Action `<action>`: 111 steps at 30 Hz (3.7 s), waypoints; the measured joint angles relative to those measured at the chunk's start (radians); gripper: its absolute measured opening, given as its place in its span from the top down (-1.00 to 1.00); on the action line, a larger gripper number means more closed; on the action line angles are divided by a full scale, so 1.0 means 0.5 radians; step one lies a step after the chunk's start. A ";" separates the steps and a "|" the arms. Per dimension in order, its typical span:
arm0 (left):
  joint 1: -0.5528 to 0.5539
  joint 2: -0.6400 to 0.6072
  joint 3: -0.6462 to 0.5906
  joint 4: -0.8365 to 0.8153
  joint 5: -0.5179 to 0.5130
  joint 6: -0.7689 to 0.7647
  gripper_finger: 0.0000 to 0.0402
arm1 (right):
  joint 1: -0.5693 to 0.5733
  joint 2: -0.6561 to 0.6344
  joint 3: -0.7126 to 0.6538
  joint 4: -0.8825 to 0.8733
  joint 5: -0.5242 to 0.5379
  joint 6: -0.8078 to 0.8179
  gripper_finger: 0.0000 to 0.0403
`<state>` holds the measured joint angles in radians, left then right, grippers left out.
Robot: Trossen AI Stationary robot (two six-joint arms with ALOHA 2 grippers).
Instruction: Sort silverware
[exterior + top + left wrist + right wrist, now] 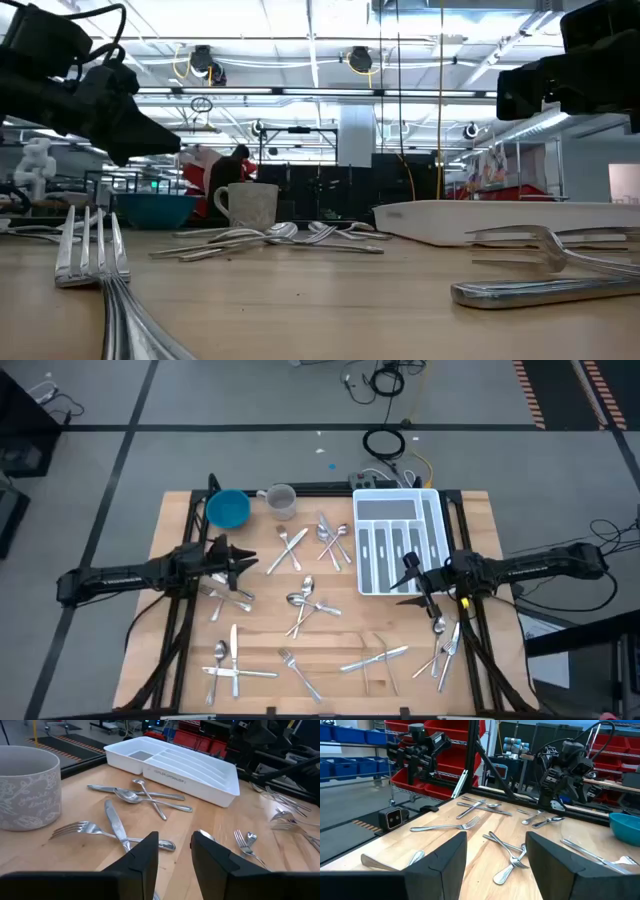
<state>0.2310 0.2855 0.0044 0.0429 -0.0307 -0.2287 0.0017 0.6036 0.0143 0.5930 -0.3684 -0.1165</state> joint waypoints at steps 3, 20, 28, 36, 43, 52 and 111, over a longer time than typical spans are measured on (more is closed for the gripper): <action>0.000 0.000 0.000 0.000 0.001 0.000 0.40 | 0.001 0.000 0.000 0.000 0.000 0.000 0.02; 0.000 0.000 0.000 0.000 0.000 0.000 0.40 | 0.000 0.000 0.000 0.000 0.000 0.000 0.02; 0.000 0.000 0.000 0.000 0.001 0.000 0.40 | 0.000 0.000 0.000 0.000 0.000 0.000 0.02; 0.000 0.000 0.000 0.000 0.001 0.000 0.40 | 0.000 0.000 0.000 0.000 0.000 0.000 0.02; 0.000 0.000 0.000 0.000 0.001 0.000 0.40 | 0.000 0.000 0.000 0.000 0.000 0.000 0.02; 0.000 0.000 0.000 0.000 0.001 0.000 0.40 | 0.000 0.000 0.000 0.002 0.000 0.000 0.02; 0.000 0.002 0.000 0.900 -0.159 -0.546 0.40 | -0.014 -0.001 0.000 1.002 2.102 1.048 0.02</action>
<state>0.2310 0.2867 0.0044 0.4931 -0.1104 -0.5016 -0.0055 0.6033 0.0143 1.0942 0.6827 0.4077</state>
